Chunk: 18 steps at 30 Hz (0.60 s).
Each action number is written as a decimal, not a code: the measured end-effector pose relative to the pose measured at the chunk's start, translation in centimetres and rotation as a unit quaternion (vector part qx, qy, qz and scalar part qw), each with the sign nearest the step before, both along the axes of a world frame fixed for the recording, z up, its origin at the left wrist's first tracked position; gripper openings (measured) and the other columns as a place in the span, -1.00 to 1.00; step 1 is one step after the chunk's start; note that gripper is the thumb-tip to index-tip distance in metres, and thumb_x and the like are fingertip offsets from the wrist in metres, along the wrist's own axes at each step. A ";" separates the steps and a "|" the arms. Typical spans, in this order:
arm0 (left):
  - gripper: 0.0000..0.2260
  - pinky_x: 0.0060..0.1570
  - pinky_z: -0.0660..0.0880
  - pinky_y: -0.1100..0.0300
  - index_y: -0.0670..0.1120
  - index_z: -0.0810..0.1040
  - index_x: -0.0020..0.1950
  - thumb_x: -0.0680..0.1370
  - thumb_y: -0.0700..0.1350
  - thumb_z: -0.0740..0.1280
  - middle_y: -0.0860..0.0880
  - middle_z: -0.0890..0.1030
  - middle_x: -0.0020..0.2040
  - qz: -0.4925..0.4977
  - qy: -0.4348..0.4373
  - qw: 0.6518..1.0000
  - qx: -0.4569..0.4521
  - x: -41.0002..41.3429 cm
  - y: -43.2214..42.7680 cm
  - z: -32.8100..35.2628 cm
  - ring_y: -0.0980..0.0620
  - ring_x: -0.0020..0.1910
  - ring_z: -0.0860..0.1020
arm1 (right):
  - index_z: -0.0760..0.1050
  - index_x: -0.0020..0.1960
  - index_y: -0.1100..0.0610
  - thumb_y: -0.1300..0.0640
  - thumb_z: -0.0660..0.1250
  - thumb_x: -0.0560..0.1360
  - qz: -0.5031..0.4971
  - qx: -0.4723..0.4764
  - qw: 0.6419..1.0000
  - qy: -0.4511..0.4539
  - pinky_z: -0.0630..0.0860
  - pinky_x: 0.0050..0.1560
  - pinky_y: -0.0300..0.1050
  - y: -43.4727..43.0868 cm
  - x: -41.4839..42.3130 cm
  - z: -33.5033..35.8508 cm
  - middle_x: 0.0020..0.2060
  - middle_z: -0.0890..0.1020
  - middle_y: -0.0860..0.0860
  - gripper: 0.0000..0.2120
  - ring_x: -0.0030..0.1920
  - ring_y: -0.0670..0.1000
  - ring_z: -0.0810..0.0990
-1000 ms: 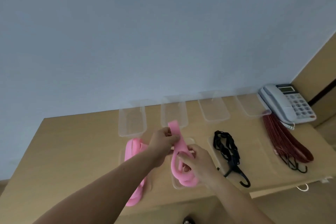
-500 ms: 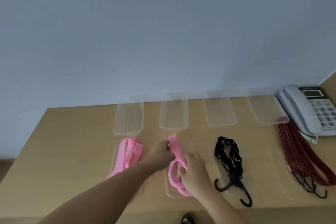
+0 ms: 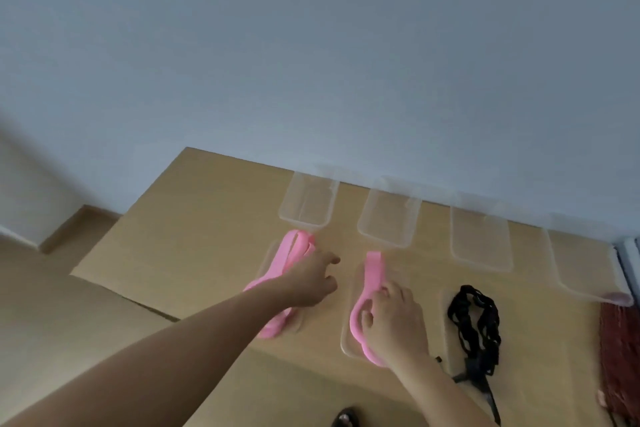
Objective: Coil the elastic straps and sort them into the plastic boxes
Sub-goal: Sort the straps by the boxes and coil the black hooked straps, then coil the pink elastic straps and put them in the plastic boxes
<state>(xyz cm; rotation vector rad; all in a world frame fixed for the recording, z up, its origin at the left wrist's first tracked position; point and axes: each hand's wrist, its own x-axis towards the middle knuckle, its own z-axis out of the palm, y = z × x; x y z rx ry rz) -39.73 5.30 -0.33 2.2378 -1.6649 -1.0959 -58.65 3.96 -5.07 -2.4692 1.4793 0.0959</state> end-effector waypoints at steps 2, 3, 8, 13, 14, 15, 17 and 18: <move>-0.55 0.23 0.41 0.17 -0.06 0.39 0.48 0.58 -0.14 0.28 -0.08 0.46 0.40 0.035 0.000 0.999 -0.020 2.1 1.5 1.3 -0.06 0.30 0.49 | 0.44 0.31 0.00 -0.02 0.08 0.59 0.007 -0.026 1.000 0.007 0.34 0.28 -0.10 -0.2 1.5 1.4 0.36 0.39 -0.05 -0.66 0.35 0.03 0.34; -0.57 0.19 0.43 0.17 -0.06 0.41 0.47 0.58 -0.12 0.28 -0.09 0.49 0.37 0.057 0.002 0.998 -0.032 3.3 2.7 2.0 -0.07 0.27 0.50 | 0.44 0.32 -0.01 -0.03 0.10 0.59 0.020 -0.038 0.999 0.012 0.33 0.28 -0.09 -0.2 2.6 2.2 0.36 0.39 -0.04 -0.65 0.35 0.04 0.34; -0.58 0.29 0.37 0.15 -0.09 0.38 0.47 0.60 -0.14 0.28 -0.08 0.39 0.44 0.201 0.024 0.976 -0.083 10.4 12.4 4.5 -0.03 0.35 0.43 | 0.42 0.36 0.04 -0.06 0.15 0.59 0.135 -0.037 0.990 -0.008 0.35 0.25 -0.07 3.0 11.5 5.5 0.34 0.43 0.02 -0.61 0.32 0.08 0.38; -0.55 0.24 0.39 0.16 -0.08 0.38 0.49 0.59 -0.08 0.28 -0.07 0.45 0.42 0.339 -0.033 0.935 -0.102 18.3 28.4 6.3 -0.04 0.34 0.46 | 0.34 0.44 0.08 -0.10 0.22 0.57 0.259 0.048 0.962 -0.070 0.35 0.34 0.01 13.1 22.7 8.7 0.39 0.37 0.04 -0.51 0.38 0.11 0.31; -0.55 0.22 0.40 0.16 -0.09 0.38 0.48 0.59 -0.07 0.29 -0.08 0.47 0.41 0.368 -0.041 0.923 -0.106 19.5 32.0 6.7 -0.04 0.34 0.47 | 0.34 0.45 0.08 -0.11 0.22 0.57 0.282 0.057 0.954 -0.078 0.34 0.35 0.02 15.7 24.8 9.4 0.40 0.36 0.04 -0.50 0.38 0.11 0.31; -0.54 0.23 0.41 0.15 -0.09 0.38 0.48 0.59 -0.06 0.29 -0.08 0.47 0.41 0.397 -0.047 0.910 -0.110 20.6 35.6 7.0 -0.05 0.34 0.47 | 0.34 0.45 0.08 -0.13 0.21 0.57 0.306 0.065 0.946 -0.086 0.32 0.35 0.04 18.4 26.7 10.1 0.41 0.35 0.04 -0.49 0.39 0.11 0.30; -0.54 0.27 0.42 0.11 -0.09 0.39 0.48 0.58 -0.06 0.31 -0.09 0.46 0.42 0.456 -0.056 0.880 -0.117 22.3 42.7 7.6 -0.07 0.35 0.47 | 0.35 0.45 0.07 -0.16 0.21 0.57 0.358 0.073 0.925 -0.102 0.31 0.35 0.03 24.0 30.3 11.4 0.41 0.35 0.01 -0.48 0.41 0.09 0.29; -0.54 0.28 0.42 0.10 -0.10 0.39 0.47 0.58 -0.06 0.31 -0.09 0.46 0.42 0.484 -0.060 0.864 -0.121 22.8 46.2 7.8 -0.07 0.35 0.47 | 0.36 0.44 0.06 -0.18 0.22 0.57 0.382 0.076 0.914 -0.111 0.31 0.35 0.01 26.8 31.9 12.0 0.40 0.36 0.00 -0.48 0.40 0.08 0.30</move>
